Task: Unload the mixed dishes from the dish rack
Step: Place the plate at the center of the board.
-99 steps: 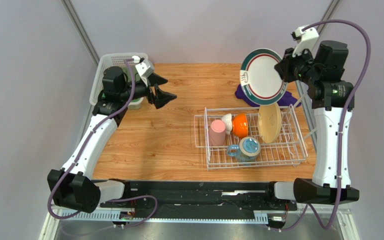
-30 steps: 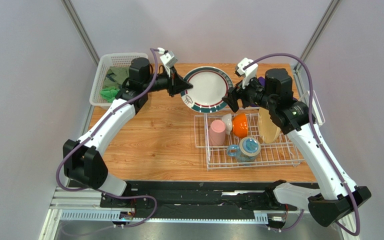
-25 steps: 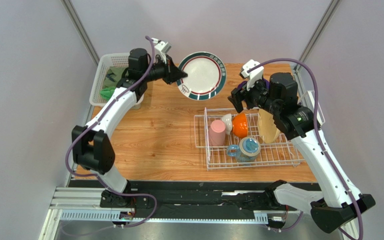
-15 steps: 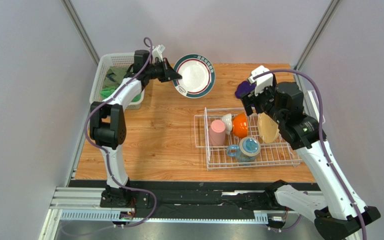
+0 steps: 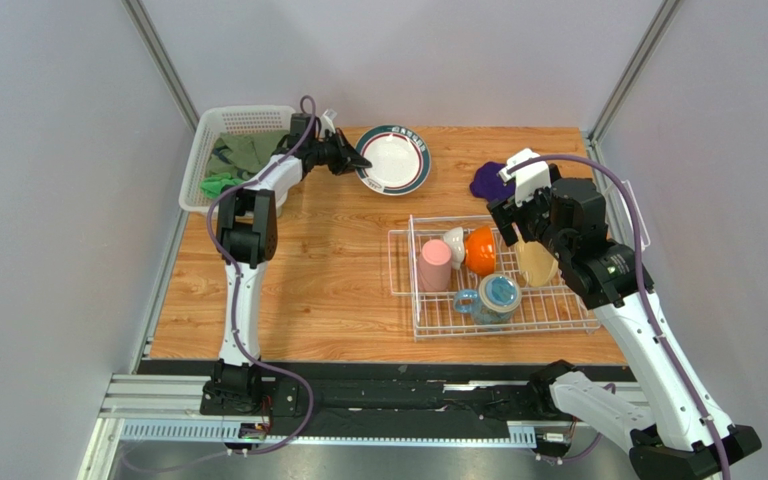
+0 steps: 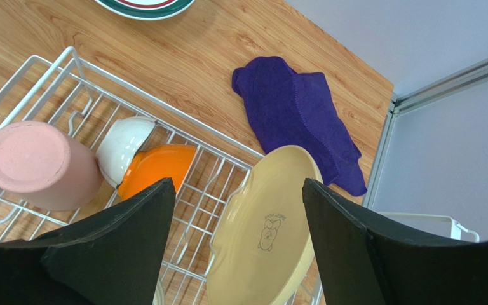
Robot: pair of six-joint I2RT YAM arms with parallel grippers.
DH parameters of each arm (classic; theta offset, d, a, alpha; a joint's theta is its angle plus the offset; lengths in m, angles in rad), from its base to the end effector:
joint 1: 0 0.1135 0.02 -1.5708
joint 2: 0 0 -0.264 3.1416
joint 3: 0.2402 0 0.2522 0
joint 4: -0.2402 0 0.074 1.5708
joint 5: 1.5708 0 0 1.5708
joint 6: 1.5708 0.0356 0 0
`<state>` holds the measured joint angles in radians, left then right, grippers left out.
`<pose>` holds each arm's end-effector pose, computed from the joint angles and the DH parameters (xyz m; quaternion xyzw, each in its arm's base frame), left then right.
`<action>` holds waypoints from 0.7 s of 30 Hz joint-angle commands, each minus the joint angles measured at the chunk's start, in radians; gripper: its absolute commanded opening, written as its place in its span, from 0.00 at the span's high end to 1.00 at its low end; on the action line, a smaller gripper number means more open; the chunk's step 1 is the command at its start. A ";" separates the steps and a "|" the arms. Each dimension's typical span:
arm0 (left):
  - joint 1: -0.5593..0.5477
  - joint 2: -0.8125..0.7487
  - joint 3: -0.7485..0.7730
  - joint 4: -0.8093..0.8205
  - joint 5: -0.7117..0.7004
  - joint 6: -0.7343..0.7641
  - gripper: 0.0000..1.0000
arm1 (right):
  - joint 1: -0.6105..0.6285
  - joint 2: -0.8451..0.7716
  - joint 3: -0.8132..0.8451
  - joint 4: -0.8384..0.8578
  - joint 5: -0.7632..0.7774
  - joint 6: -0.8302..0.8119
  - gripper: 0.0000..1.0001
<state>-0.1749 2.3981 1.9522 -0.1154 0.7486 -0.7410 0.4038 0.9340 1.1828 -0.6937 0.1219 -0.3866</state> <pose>0.5334 -0.1189 0.1874 -0.0578 0.8317 -0.4861 0.2622 0.1712 0.0685 0.3972 -0.2950 0.7916 -0.0469 0.5331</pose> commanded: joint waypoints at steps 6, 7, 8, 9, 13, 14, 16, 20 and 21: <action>0.012 0.118 0.135 -0.020 0.029 -0.115 1.00 | -0.010 -0.023 -0.032 0.017 0.028 -0.028 0.21; 0.012 0.125 0.145 -0.021 0.032 -0.116 1.00 | -0.010 -0.020 -0.037 0.019 0.028 -0.028 0.21; 0.012 0.137 0.151 -0.021 0.034 -0.118 1.00 | -0.010 -0.021 -0.040 0.022 0.030 -0.028 0.21; 0.012 0.142 0.155 -0.024 0.032 -0.120 1.00 | -0.010 -0.023 -0.048 0.023 0.030 -0.025 0.21; 0.012 0.168 0.177 -0.035 0.037 -0.123 1.00 | -0.011 -0.029 -0.061 0.025 0.025 -0.021 0.21; 0.012 0.173 0.175 -0.036 0.037 -0.123 1.00 | -0.011 -0.031 -0.064 0.028 0.024 -0.021 0.21; 0.012 0.176 0.174 -0.041 0.032 -0.121 1.00 | -0.011 -0.035 -0.071 0.028 0.021 -0.021 0.21; 0.012 0.182 0.174 -0.053 0.024 -0.112 0.95 | -0.011 -0.037 -0.078 0.029 0.019 -0.020 0.21; 0.012 0.182 0.171 -0.056 0.021 -0.106 0.93 | -0.011 -0.037 -0.078 0.029 0.019 -0.020 0.21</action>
<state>-0.1673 2.5782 2.0716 -0.1848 0.7425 -0.8326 0.3958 0.9184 1.1095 -0.6991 0.1326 -0.3985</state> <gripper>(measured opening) 0.062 0.792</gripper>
